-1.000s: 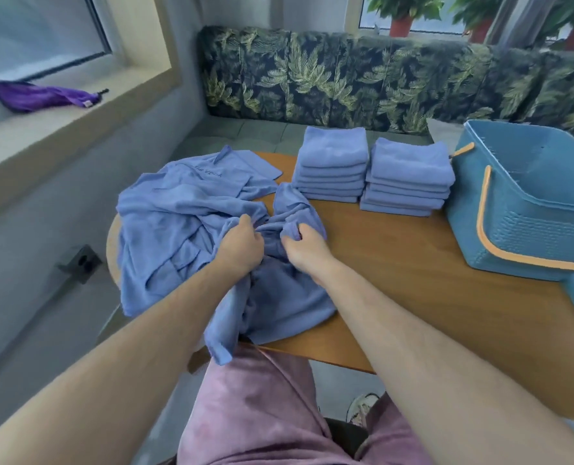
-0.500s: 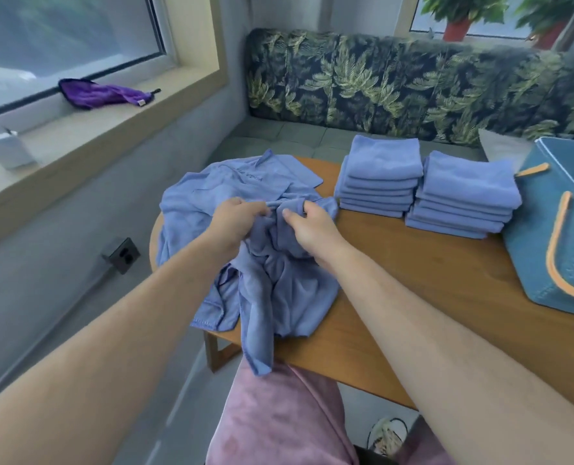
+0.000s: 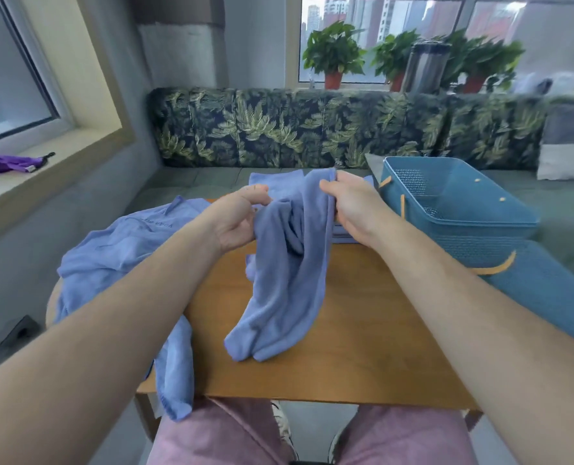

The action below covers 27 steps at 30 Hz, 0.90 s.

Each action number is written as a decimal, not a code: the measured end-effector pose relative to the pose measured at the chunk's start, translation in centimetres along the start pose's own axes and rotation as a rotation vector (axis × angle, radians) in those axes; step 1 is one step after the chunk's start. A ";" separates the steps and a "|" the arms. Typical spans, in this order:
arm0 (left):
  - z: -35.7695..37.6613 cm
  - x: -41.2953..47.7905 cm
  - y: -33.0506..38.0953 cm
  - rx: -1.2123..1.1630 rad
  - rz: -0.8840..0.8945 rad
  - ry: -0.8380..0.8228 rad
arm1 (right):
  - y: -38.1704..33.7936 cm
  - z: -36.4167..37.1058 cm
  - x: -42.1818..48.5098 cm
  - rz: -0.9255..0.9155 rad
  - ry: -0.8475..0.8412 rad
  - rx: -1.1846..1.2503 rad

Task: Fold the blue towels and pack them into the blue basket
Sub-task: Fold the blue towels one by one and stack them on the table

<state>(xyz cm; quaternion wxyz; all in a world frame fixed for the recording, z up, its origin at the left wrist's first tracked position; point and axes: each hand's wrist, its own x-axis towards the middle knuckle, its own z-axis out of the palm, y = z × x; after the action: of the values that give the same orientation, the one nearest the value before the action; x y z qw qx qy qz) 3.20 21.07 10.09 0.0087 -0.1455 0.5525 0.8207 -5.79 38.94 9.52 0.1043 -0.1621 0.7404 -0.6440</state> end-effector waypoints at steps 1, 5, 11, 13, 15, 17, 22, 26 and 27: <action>0.5 0.2 0.2 -0.024 0.026 0.028 | -0.3 -1.1 -0.3 -0.007 0.021 -0.007; 1.4 0.7 0.8 0.019 0.159 0.075 | -1.3 -5.0 -1.3 -0.027 0.133 -0.098; 0.1 0.1 3.4 0.044 0.313 0.204 | -1.0 -9.9 -0.7 0.069 0.364 -0.109; -0.4 0.0 4.5 0.063 0.344 0.230 | -2.4 -9.9 -1.7 0.066 0.405 -0.046; -0.9 -0.1 5.5 0.071 0.373 0.256 | -4.2 -9.4 -2.7 0.024 0.424 -0.005; -1.4 -0.2 6.4 0.084 0.423 0.281 | -5.6 -9.3 -3.0 0.008 0.420 -0.017; -2.2 -1.2 7.8 0.076 0.482 0.239 | -8.0 -9.9 -3.0 -0.033 0.398 -0.023; -2.5 -2.8 8.4 0.054 0.506 0.155 | -9.0 -10.1 -4.0 -0.058 0.180 0.105; -2.5 -3.3 8.5 0.070 0.513 0.144 | -9.3 -10.3 -4.4 -0.081 0.127 0.103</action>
<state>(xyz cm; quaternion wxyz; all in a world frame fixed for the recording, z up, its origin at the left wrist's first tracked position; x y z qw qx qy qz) 5.47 16.01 17.77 -0.2337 -0.0584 0.5984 0.7642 -4.44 48.93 19.99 0.0393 -0.1452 0.7043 -0.6937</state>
